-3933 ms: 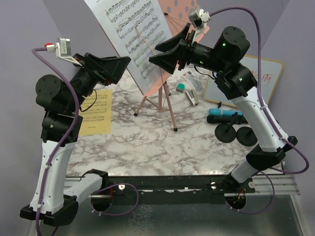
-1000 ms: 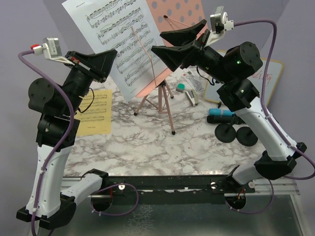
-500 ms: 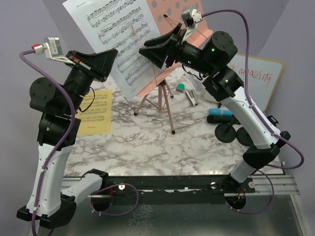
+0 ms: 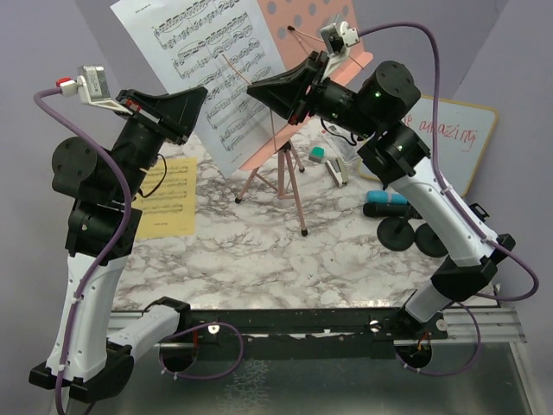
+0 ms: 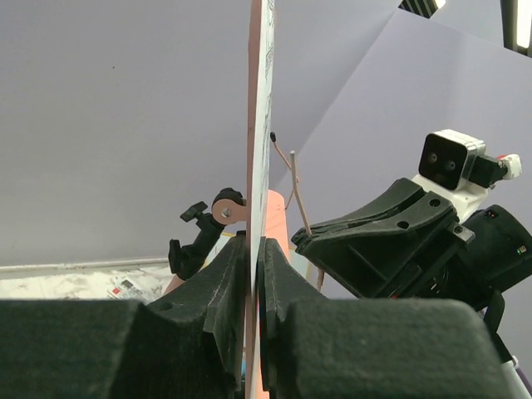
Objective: Pack up the instrument practice props
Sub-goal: Pick up the sheet music from the music stand.
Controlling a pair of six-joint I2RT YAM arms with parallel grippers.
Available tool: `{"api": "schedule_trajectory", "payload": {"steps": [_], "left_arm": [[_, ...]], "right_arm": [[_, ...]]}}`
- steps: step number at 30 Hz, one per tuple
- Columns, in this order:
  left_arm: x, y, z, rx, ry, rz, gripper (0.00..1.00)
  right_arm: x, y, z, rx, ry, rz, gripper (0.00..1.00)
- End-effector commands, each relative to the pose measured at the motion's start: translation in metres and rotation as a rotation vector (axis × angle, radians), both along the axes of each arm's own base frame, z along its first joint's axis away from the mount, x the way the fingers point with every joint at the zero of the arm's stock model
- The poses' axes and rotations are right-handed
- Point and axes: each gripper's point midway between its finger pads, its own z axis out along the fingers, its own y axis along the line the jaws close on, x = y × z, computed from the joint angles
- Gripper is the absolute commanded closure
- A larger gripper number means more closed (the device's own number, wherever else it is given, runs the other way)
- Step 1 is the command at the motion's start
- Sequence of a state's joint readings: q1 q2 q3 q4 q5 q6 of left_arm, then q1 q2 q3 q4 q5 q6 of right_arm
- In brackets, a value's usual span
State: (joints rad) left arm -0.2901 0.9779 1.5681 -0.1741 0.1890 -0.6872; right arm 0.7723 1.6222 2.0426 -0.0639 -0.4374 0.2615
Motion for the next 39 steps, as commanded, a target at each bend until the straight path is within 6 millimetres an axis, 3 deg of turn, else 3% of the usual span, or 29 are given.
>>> {"api": "schedule_trajectory", "payload": {"steps": [1, 9, 16, 18, 23, 28, 39], "left_arm": [[-0.018, 0.010, 0.017, -0.028, -0.055, 0.022, 0.86], [-0.026, 0.014, 0.023, -0.034, -0.073, 0.032, 0.89], [-0.027, 0.012, 0.024, -0.037, -0.072, 0.020, 0.71], [-0.028, 0.013, 0.025, -0.039, -0.076, 0.021, 0.71], [-0.029, 0.014, 0.025, -0.034, -0.075, 0.026, 0.86], [-0.030, 0.015, 0.023, -0.025, -0.071, 0.031, 0.94], [-0.047, 0.039, 0.033, 0.002, -0.101, 0.150, 1.00]], "right_arm": [[0.007, -0.015, 0.006, 0.026, -0.019, -0.079, 1.00], [0.020, -0.022, 0.001, 0.038, -0.007, -0.165, 1.00], [0.024, -0.020, -0.004, 0.031, 0.003, -0.172, 1.00], [0.025, -0.020, -0.004, 0.032, 0.002, -0.175, 1.00], [0.027, -0.019, -0.005, 0.029, 0.003, -0.180, 1.00], [0.027, -0.021, 0.001, 0.049, -0.015, -0.184, 1.00], [0.025, -0.029, 0.003, 0.068, -0.038, -0.212, 1.00]]}}
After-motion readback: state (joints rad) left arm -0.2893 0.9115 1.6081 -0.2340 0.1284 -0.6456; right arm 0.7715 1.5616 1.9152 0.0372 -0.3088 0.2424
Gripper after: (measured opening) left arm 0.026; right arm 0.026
